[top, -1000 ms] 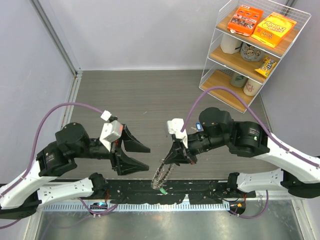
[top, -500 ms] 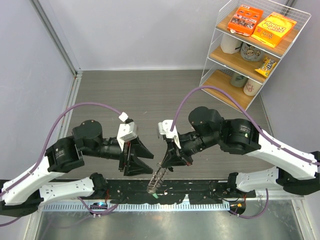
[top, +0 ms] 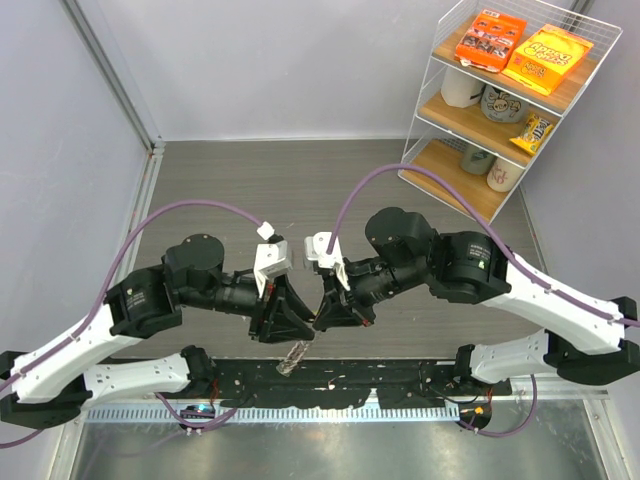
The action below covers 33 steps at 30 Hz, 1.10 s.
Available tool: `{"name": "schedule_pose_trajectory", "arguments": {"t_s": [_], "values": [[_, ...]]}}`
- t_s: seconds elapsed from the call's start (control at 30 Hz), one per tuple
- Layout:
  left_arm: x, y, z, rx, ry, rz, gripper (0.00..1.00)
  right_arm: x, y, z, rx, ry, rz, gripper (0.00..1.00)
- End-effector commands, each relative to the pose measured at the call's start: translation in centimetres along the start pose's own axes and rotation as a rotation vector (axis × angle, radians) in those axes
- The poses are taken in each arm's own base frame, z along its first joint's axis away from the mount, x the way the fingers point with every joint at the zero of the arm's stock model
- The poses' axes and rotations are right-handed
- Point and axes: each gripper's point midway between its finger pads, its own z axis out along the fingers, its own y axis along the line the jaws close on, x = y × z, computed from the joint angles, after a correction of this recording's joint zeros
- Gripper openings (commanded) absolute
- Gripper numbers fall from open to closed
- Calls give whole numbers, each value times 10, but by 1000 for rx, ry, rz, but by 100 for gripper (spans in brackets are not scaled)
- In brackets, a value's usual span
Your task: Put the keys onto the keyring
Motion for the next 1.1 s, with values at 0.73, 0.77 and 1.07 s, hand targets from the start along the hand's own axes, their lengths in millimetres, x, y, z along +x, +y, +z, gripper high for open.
{"name": "schedule_pose_trajectory", "arguments": {"t_s": [0.73,0.77,1.07], "values": [[-24,-8,-10,6,-101,84,0,-34,11,-18,13,-125,-66,36],[-26,-9,-12,4,-123,87,0,-35,10,-22,32,-144,-64,41],[-70,-24,-32,32,-415,187,0,-55,12,-57,126,-370,-38,54]]}}
